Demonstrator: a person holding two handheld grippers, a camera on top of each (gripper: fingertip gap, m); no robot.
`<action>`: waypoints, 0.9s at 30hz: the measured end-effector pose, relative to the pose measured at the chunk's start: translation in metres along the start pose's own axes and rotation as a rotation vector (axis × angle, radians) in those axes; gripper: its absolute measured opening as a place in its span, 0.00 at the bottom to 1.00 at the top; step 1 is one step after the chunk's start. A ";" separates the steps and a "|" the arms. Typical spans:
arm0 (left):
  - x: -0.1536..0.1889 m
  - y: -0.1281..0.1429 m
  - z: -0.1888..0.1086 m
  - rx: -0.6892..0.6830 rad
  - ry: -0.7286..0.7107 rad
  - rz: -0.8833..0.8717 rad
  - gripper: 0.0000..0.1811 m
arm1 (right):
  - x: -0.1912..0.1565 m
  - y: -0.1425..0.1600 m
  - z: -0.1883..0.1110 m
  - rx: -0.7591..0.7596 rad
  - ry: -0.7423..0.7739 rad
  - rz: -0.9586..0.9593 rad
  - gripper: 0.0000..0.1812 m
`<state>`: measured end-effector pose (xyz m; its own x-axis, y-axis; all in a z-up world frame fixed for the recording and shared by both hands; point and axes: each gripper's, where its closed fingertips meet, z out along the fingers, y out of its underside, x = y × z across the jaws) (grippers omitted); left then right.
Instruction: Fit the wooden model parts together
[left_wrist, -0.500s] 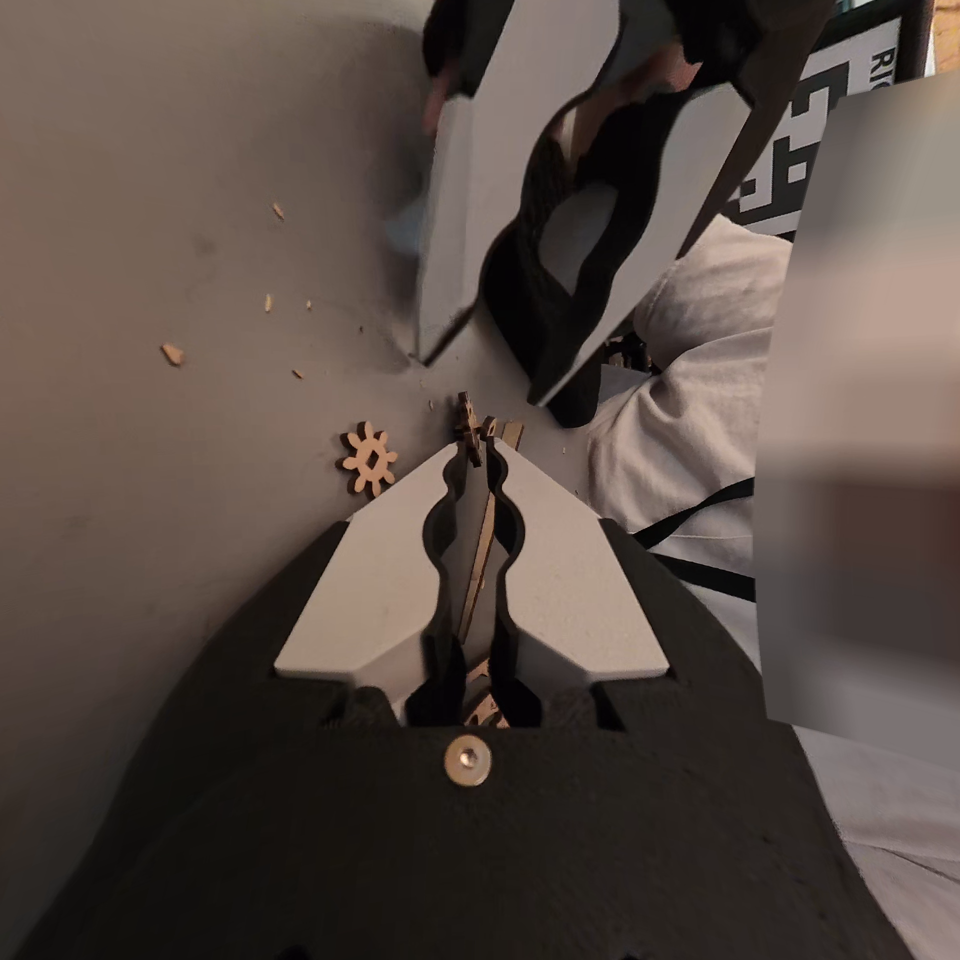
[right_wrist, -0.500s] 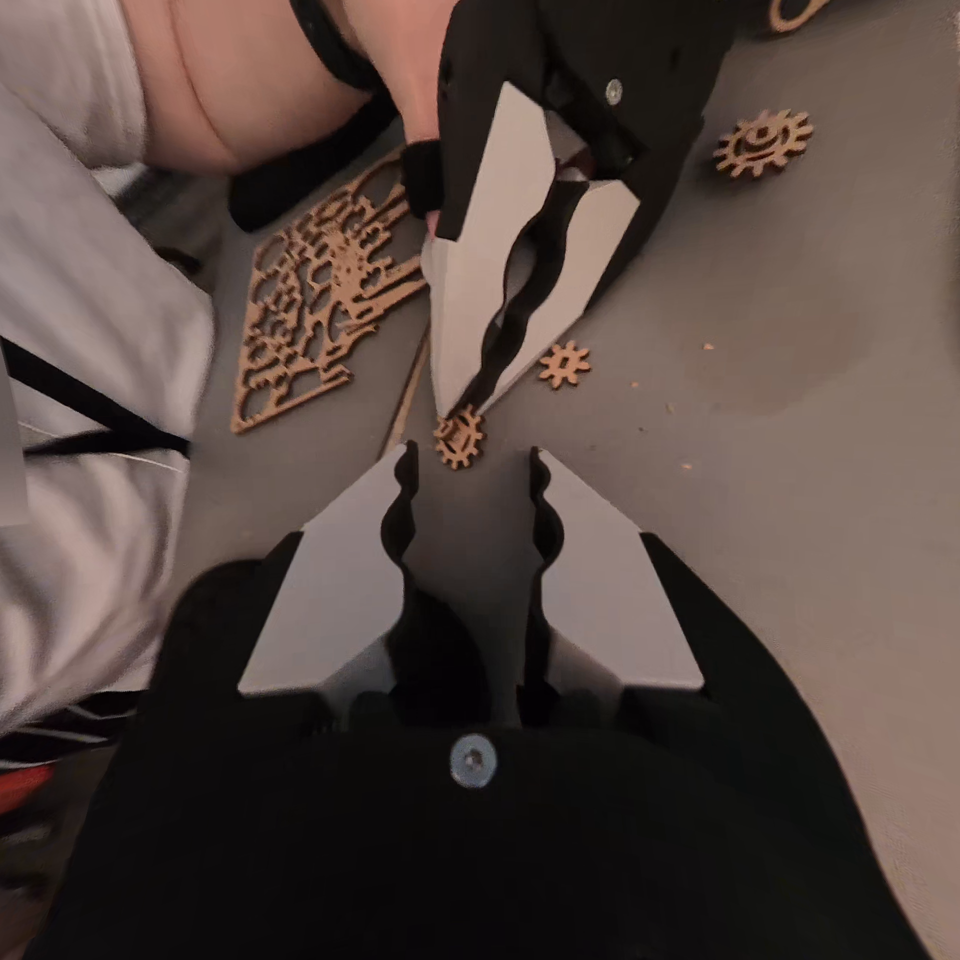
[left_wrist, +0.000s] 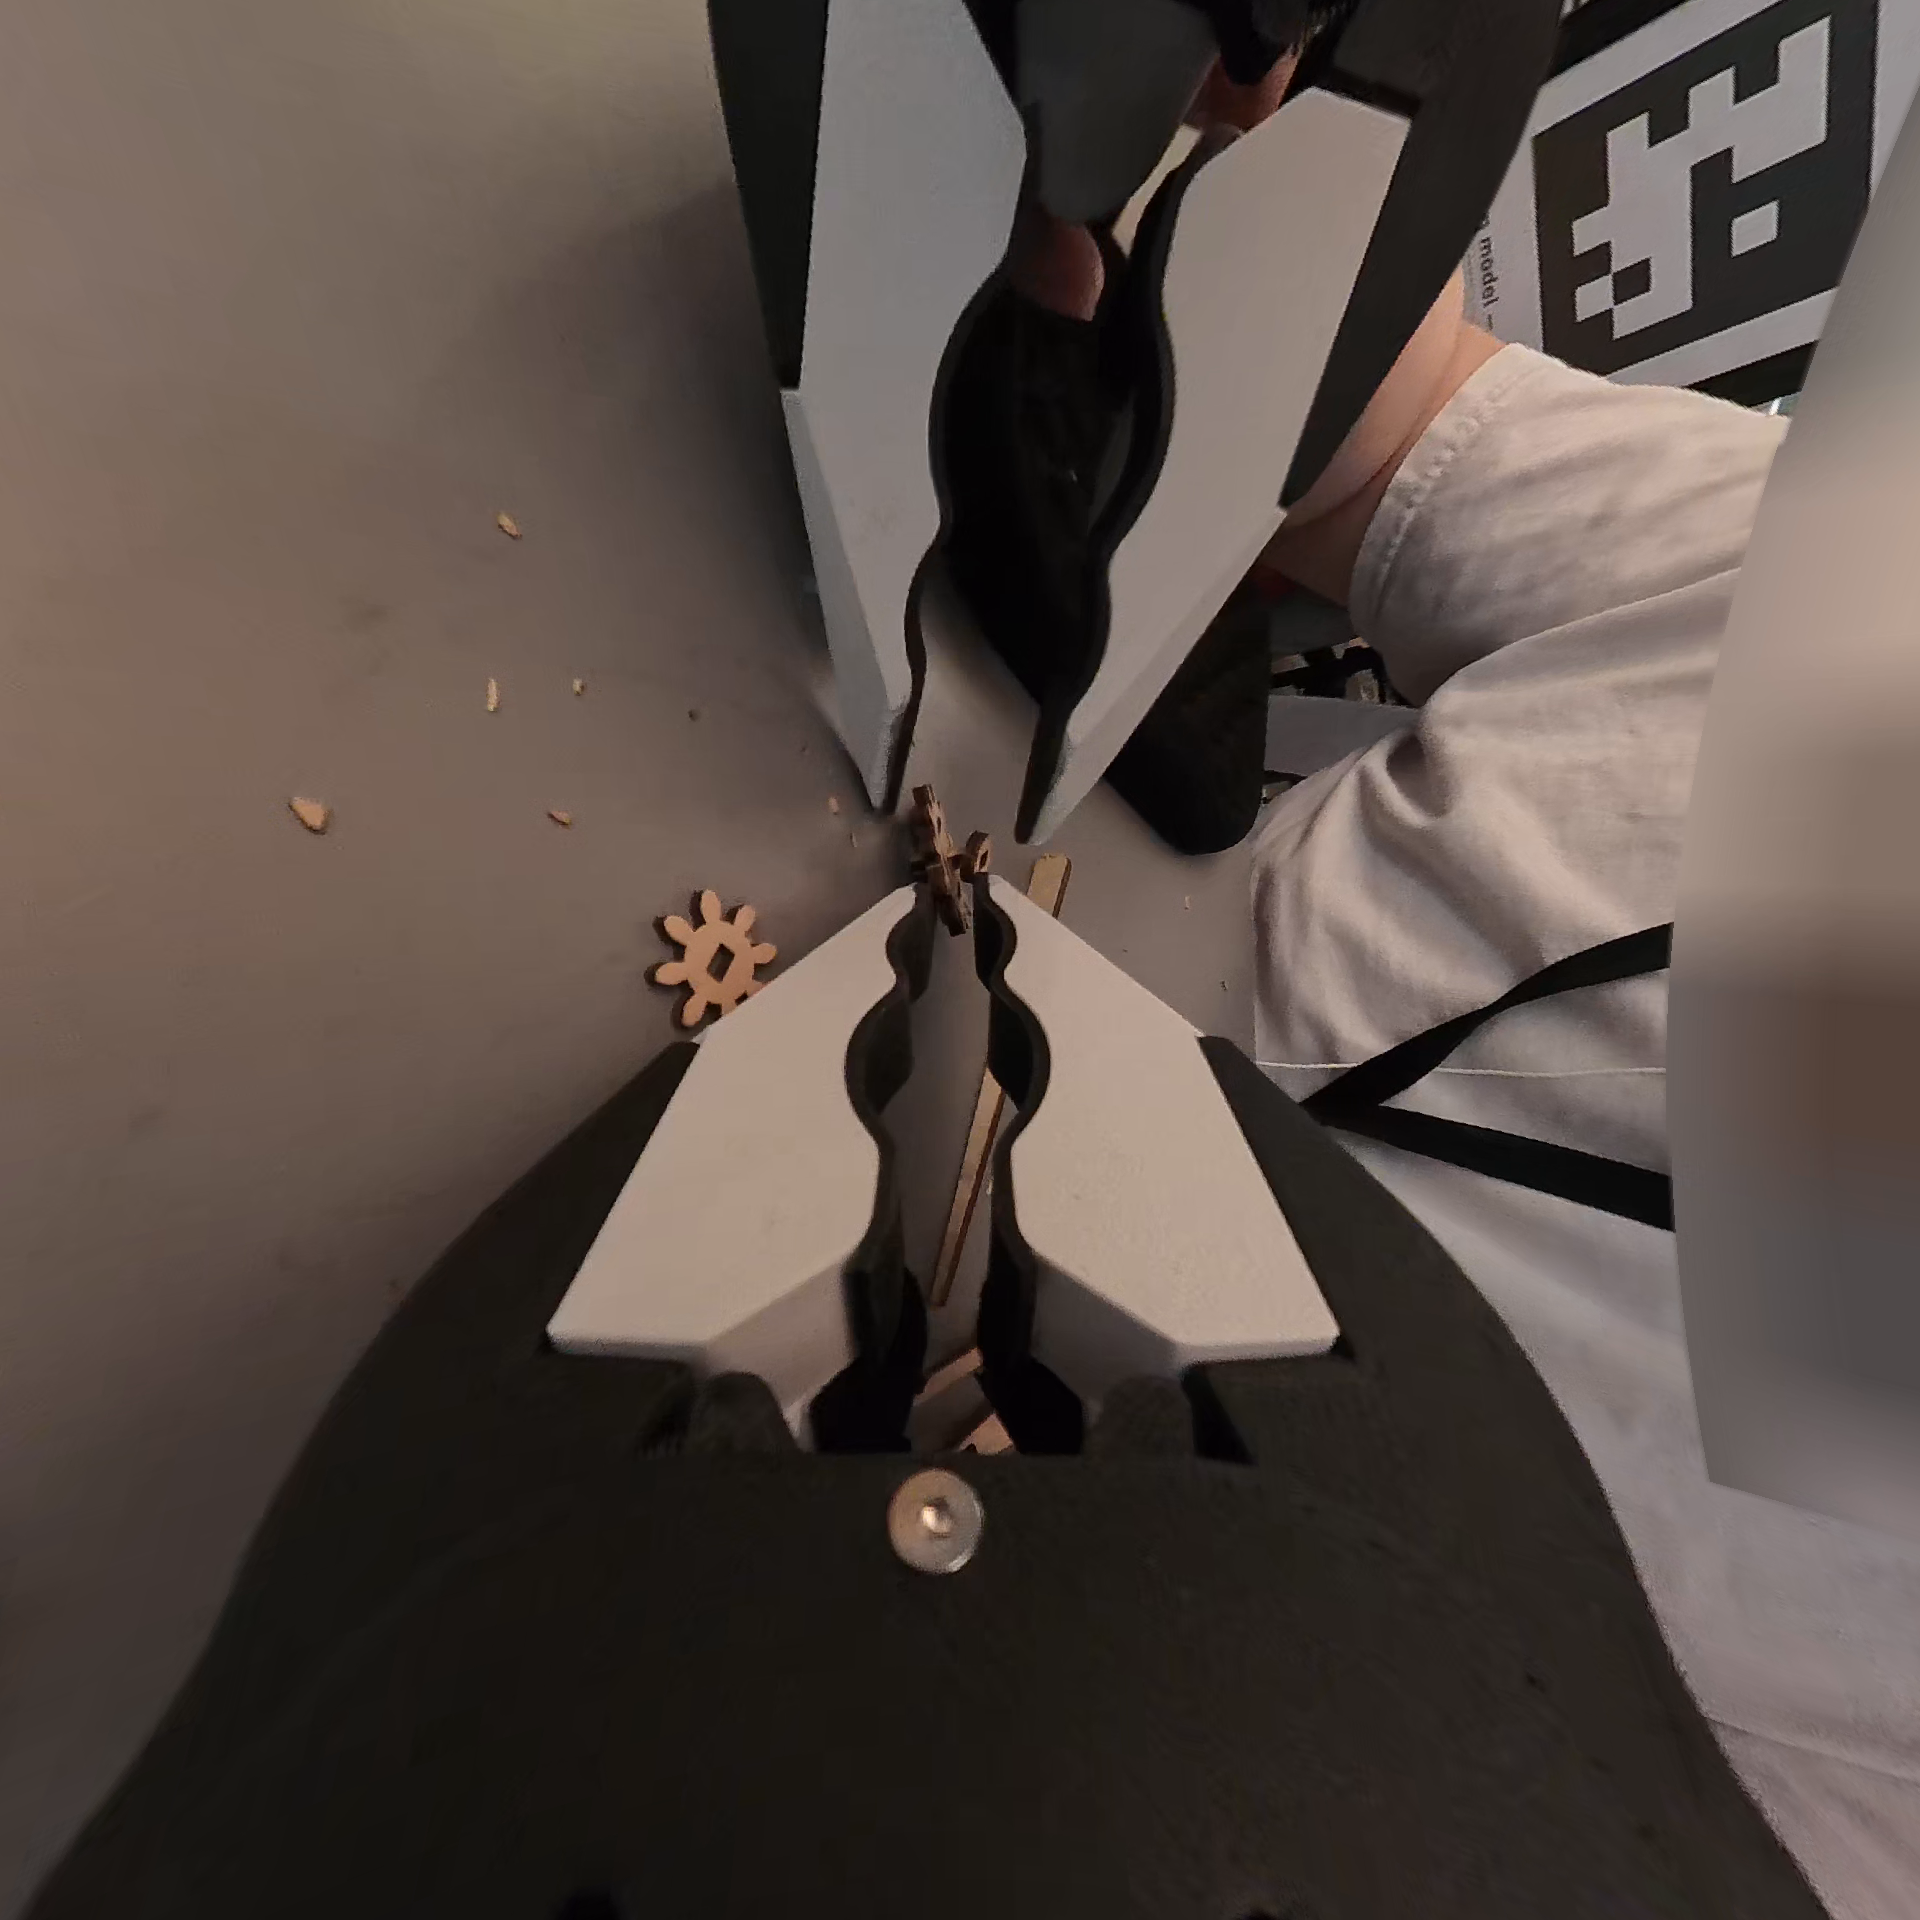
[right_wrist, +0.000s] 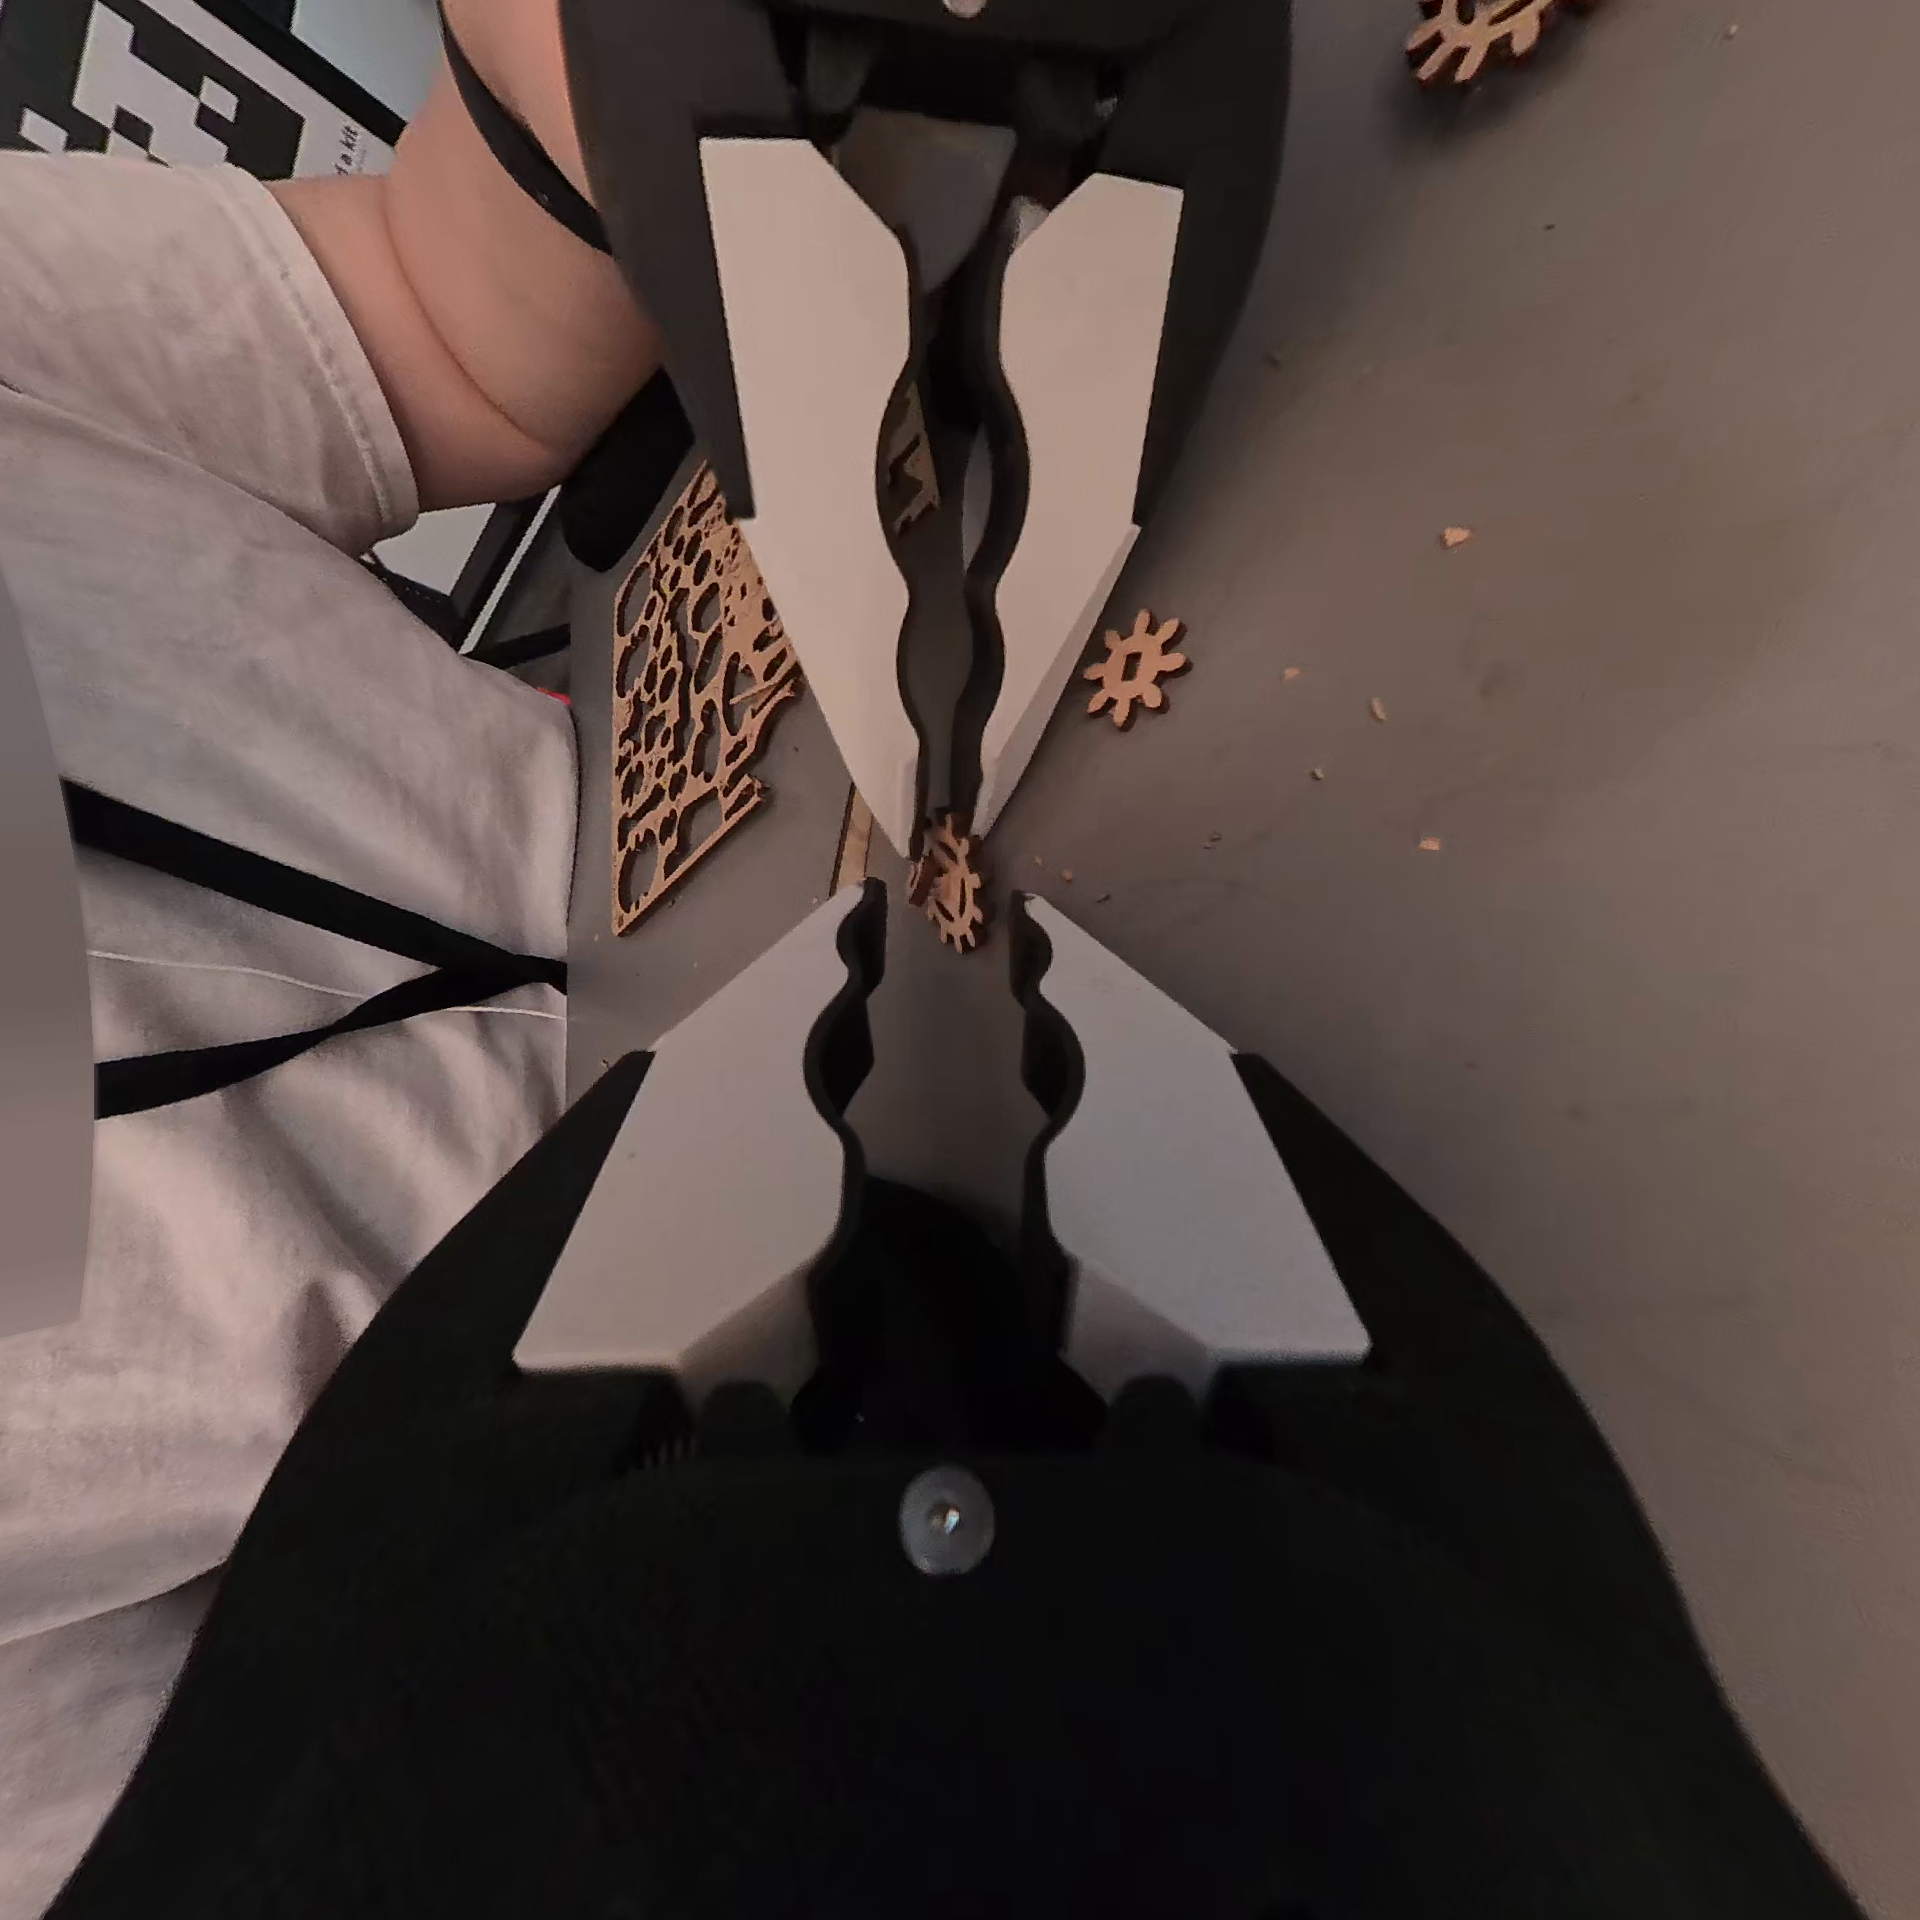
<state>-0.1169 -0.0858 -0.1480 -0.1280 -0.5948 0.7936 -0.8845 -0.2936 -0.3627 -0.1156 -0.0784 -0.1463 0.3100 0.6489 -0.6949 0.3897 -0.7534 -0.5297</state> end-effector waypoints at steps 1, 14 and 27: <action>0.000 0.000 0.000 -0.001 -0.004 0.003 0.03 | 0.000 0.000 0.001 -0.006 0.001 -0.004 0.11; 0.000 -0.002 0.001 -0.003 -0.047 0.041 0.04 | 0.001 0.003 0.002 -0.024 -0.017 -0.027 0.07; -0.003 0.000 0.001 -0.010 -0.058 0.036 0.05 | 0.003 0.002 0.003 -0.033 0.071 -0.128 0.07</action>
<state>-0.1163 -0.0848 -0.1507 -0.1337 -0.6470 0.7507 -0.8843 -0.2641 -0.3850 -0.1169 -0.0783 -0.1511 0.3164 0.7463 -0.5856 0.4577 -0.6608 -0.5949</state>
